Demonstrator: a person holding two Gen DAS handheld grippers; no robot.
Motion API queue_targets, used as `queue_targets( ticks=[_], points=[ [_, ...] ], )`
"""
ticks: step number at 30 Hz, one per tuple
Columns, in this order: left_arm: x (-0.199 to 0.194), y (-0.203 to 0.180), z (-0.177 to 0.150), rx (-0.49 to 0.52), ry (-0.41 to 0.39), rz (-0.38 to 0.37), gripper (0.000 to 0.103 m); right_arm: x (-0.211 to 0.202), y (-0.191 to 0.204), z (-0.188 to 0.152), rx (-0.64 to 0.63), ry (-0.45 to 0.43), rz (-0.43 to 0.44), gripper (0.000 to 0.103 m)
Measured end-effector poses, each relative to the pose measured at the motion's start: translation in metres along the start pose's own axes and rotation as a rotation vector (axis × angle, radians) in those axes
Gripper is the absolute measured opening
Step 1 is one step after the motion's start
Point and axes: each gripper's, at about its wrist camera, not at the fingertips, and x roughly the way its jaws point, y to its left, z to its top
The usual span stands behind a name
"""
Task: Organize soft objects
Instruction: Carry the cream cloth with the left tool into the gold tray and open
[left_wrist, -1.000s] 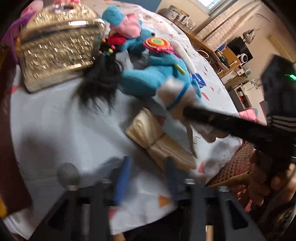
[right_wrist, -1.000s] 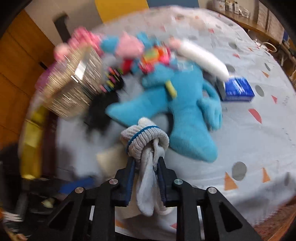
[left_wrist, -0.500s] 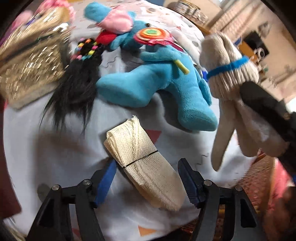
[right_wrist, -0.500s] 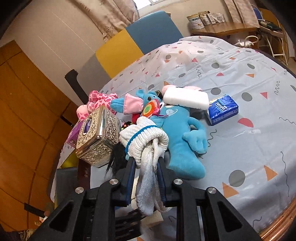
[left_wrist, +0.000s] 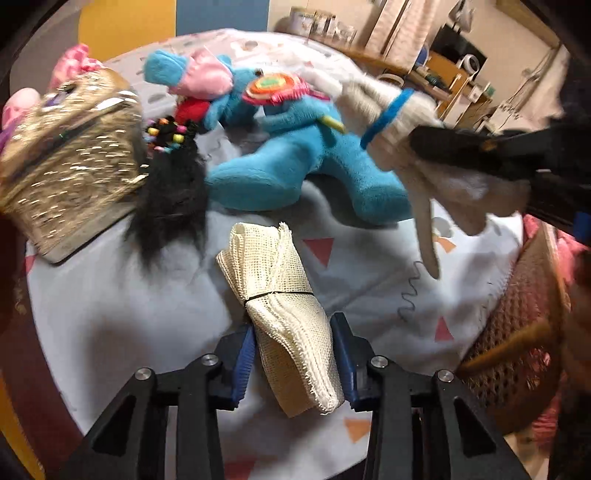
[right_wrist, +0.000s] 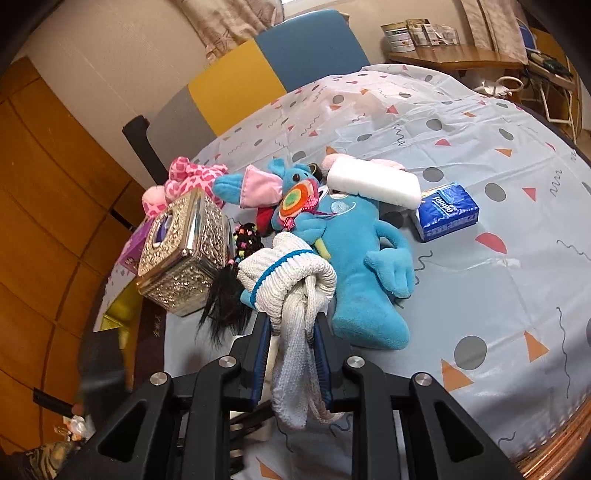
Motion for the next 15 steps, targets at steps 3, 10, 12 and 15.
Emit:
queue_targets(
  ticks=[3,10,12,15],
  points=[
    [-0.03,0.01,-0.011,-0.022,-0.068,-0.053,0.04,0.002,0.003,0.0,-0.022,0.011,-0.017,0.022],
    [-0.12,0.076,-0.021,-0.185,-0.245,-0.068,0.042,0.007,0.01,-0.001,-0.055,0.034,-0.05,0.022],
    [-0.144,0.106,-0.023,-0.245,-0.299,-0.015,0.042,0.009,0.012,-0.001,-0.064,0.042,-0.06,0.022],
    [-0.161,0.156,-0.024,-0.336,-0.33,0.087,0.043,0.011,0.014,-0.001,-0.078,0.051,-0.078,0.022]
  ],
)
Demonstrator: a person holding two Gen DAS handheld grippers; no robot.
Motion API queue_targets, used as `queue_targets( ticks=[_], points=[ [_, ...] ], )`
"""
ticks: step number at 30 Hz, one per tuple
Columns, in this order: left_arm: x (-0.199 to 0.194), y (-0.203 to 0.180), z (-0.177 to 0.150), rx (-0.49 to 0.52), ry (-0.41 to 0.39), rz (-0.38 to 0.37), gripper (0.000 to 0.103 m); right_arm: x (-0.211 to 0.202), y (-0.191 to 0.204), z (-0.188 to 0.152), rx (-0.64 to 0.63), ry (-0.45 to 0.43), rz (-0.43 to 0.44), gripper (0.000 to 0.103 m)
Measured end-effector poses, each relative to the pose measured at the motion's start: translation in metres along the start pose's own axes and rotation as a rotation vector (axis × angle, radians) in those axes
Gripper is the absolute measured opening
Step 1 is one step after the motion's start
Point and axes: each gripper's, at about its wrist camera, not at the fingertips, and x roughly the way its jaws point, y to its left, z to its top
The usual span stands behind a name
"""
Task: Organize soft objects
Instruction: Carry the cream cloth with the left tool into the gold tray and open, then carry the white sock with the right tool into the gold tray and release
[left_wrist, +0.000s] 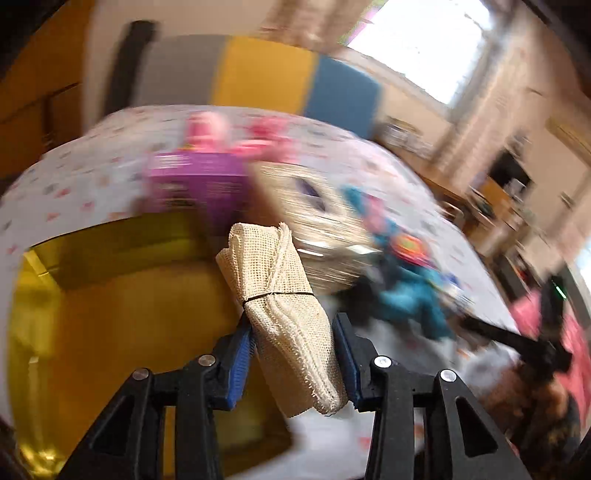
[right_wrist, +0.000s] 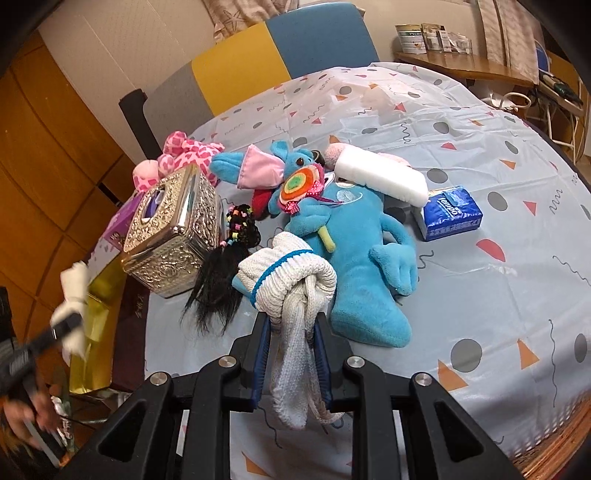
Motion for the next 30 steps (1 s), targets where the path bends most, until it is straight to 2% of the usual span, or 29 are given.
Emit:
queue_targets(
  ticks=[4,7,11,12,13,15,17,21,25,30],
  points=[
    [0.018,0.062,0.013,-0.107,0.041,0.099,0.044,0.002,0.003,0.0,-0.014,0.008,-0.024,0.022],
    [0.039,0.094,0.019,-0.147,0.099,0.125,0.047,0.003,0.003,0.0,-0.016,0.013,-0.038,0.022],
    [0.068,0.104,0.027,-0.151,0.122,0.161,0.05,0.004,0.003,0.0,-0.015,0.018,-0.054,0.022],
    [0.075,0.106,0.029,-0.143,0.124,0.145,0.057,0.005,0.003,0.0,-0.016,0.021,-0.059,0.022],
    [0.085,0.104,0.036,-0.137,0.127,0.138,0.068,0.006,0.004,0.0,-0.02,0.023,-0.064,0.022],
    [0.094,0.102,0.044,-0.147,0.131,0.149,0.073,0.006,0.005,0.0,-0.026,0.025,-0.075,0.022],
    [0.091,0.105,0.045,-0.165,0.108,0.137,0.073,0.007,0.006,0.0,-0.032,0.024,-0.082,0.022],
    [0.073,0.103,0.038,-0.2,0.053,0.168,0.075,0.005,0.007,-0.001,-0.032,0.014,-0.091,0.022],
    [0.045,0.098,0.021,-0.211,0.017,0.237,0.078,0.004,0.017,-0.005,-0.042,0.017,-0.05,0.022],
    [0.014,0.092,-0.004,-0.217,-0.025,0.36,0.081,-0.001,0.052,-0.003,-0.112,0.015,0.039,0.022]
  ],
)
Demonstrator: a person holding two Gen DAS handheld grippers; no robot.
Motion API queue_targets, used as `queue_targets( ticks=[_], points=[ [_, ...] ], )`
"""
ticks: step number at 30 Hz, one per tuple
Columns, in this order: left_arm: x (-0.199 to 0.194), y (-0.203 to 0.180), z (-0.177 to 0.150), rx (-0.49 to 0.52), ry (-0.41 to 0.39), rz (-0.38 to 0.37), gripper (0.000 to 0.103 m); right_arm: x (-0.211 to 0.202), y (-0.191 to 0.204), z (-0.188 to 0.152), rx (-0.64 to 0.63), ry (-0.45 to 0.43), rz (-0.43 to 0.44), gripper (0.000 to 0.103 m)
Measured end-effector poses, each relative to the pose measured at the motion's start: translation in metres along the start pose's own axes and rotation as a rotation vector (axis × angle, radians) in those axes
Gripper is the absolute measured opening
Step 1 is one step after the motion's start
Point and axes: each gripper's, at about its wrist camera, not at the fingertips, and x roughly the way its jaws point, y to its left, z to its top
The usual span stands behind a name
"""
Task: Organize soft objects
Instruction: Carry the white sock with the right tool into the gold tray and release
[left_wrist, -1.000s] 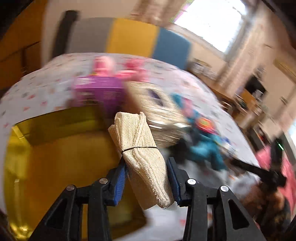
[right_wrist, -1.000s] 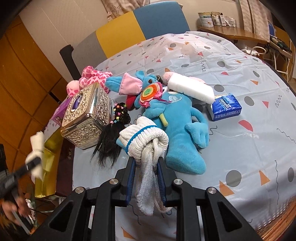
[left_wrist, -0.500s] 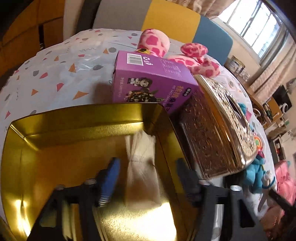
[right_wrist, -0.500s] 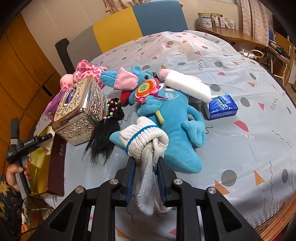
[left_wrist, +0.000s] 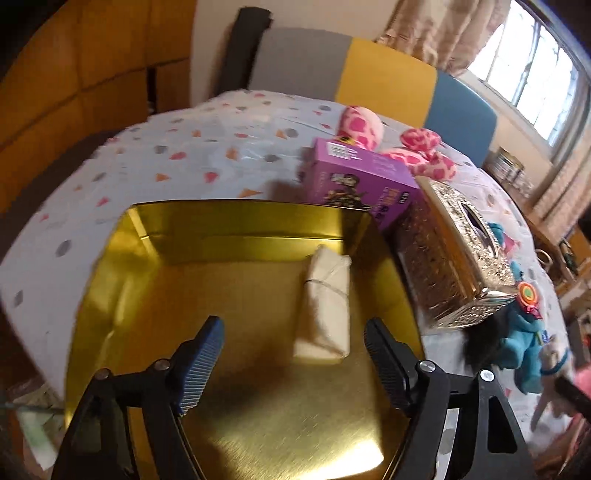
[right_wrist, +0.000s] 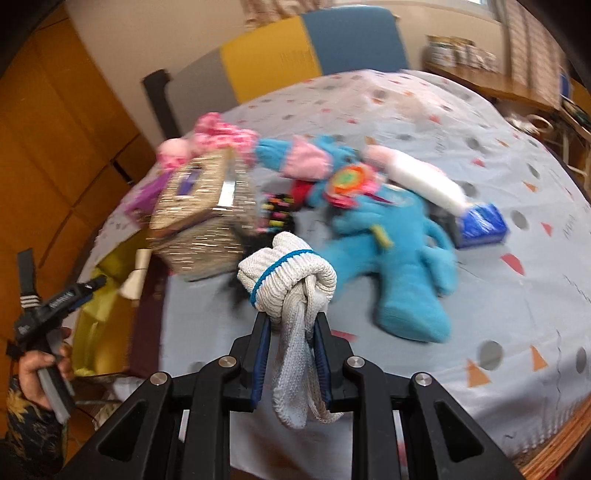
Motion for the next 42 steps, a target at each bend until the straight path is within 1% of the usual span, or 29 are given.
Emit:
queue_targets(
  ticks=[3,5,7,10,11,16,19,26,28,29,30,35,40,42],
  points=[
    [-0.011,0.007,-0.01,-0.018,-0.018,0.026,0.088,0.003,0.032,0.007,-0.066,0.007,0.077,0.022],
    [-0.018,0.01,-0.014,-0.025,-0.036,0.042,0.089,0.009,0.055,0.01,-0.115,0.021,0.125,0.022],
    [-0.023,0.012,-0.017,-0.026,-0.048,0.053,0.093,0.016,0.08,0.012,-0.167,0.04,0.168,0.022],
    [-0.03,0.017,-0.021,-0.028,-0.06,0.072,0.093,0.032,0.119,0.012,-0.236,0.081,0.224,0.022],
    [-0.032,0.018,-0.022,-0.028,-0.065,0.081,0.093,0.038,0.129,0.011,-0.253,0.093,0.233,0.022],
    [-0.038,0.027,-0.026,-0.041,-0.068,0.08,0.093,0.065,0.176,0.012,-0.323,0.143,0.266,0.022],
    [-0.04,0.032,-0.028,-0.05,-0.068,0.083,0.093,0.08,0.192,0.012,-0.335,0.168,0.27,0.022],
    [-0.04,0.046,-0.032,-0.073,-0.056,0.107,0.094,0.107,0.212,0.006,-0.342,0.218,0.279,0.023],
    [-0.041,0.048,-0.033,-0.076,-0.056,0.12,0.095,0.114,0.216,0.004,-0.338,0.228,0.278,0.026],
    [-0.041,0.049,-0.034,-0.077,-0.057,0.124,0.095,0.116,0.217,0.003,-0.337,0.231,0.277,0.031],
    [-0.041,0.051,-0.034,-0.079,-0.056,0.127,0.095,0.118,0.218,0.003,-0.334,0.233,0.275,0.033],
    [-0.039,0.053,-0.037,-0.078,-0.049,0.134,0.096,0.116,0.217,0.005,-0.315,0.213,0.288,0.041],
    [-0.038,0.05,-0.037,-0.075,-0.045,0.125,0.096,0.107,0.21,0.007,-0.304,0.176,0.267,0.041],
    [-0.04,0.049,-0.037,-0.073,-0.053,0.099,0.095,0.099,0.202,0.009,-0.295,0.149,0.252,0.041]
  ],
)
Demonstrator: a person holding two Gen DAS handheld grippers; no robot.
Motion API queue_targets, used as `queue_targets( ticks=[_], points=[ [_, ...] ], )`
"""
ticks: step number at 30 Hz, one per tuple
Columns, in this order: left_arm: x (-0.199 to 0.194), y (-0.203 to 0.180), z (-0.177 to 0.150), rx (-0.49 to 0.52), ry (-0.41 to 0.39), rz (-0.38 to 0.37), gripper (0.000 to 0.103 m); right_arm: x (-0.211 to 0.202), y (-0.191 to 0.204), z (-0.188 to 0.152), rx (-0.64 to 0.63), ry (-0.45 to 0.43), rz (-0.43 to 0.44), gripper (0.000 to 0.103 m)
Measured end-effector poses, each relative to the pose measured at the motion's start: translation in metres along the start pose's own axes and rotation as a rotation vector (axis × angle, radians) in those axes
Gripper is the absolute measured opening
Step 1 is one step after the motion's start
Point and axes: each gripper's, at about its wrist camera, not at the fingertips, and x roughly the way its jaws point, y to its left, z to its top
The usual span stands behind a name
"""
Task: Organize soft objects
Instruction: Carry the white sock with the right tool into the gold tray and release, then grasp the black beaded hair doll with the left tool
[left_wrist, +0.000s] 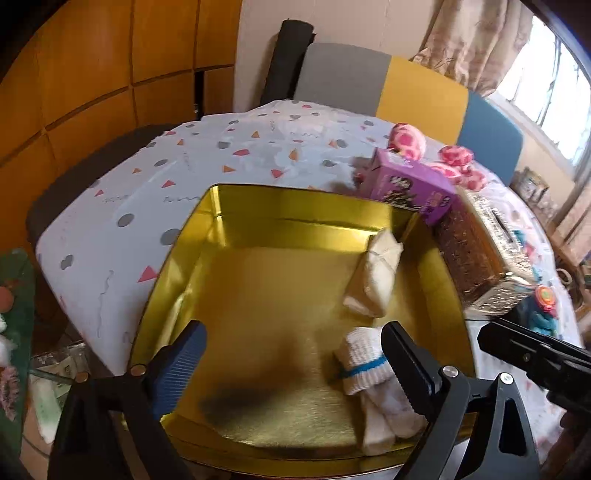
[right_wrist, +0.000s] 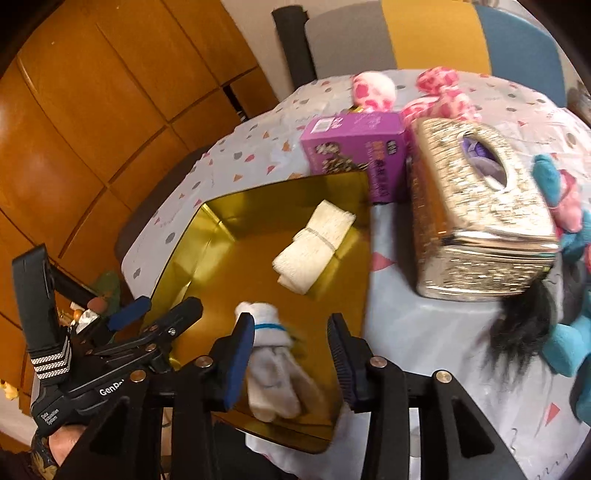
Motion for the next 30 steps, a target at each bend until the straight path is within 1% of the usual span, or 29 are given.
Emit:
queue_targets(
  ticks=[2,5,8,13,16,18,22,26,30],
  points=[
    [-0.002,-0.002,0.0,0.0,-0.006,-0.036,0.094,-0.009,-0.006,-0.001,0.005,-0.025,-0.025,0.041],
    [-0.006,-0.008,0.001,0.015,-0.012,-0.059,0.092,-0.024,-0.02,-0.006,0.029,-0.062,-0.07,0.042],
    [-0.006,-0.015,0.002,0.023,0.003,-0.097,0.092,-0.042,-0.043,-0.012,0.072,-0.097,-0.108,0.042],
    [-0.006,-0.034,-0.001,0.083,0.024,-0.134,0.092,-0.076,-0.102,-0.028,0.209,-0.145,-0.201,0.042],
    [-0.007,-0.047,-0.002,0.109,0.028,-0.167,0.092,-0.088,-0.138,-0.036,0.277,-0.145,-0.266,0.042],
    [-0.01,-0.058,-0.003,0.135,0.026,-0.193,0.092,-0.088,-0.154,-0.037,0.293,-0.136,-0.296,0.042],
    [-0.015,-0.075,-0.006,0.179,0.026,-0.227,0.092,-0.078,-0.174,-0.027,0.272,-0.099,-0.288,0.042],
    [-0.016,-0.088,-0.01,0.21,0.037,-0.253,0.092,-0.057,-0.179,-0.014,0.228,-0.053,-0.255,0.042],
    [-0.016,-0.102,-0.014,0.244,0.047,-0.276,0.092,-0.023,-0.178,-0.001,0.177,0.023,-0.256,0.042]
  ],
)
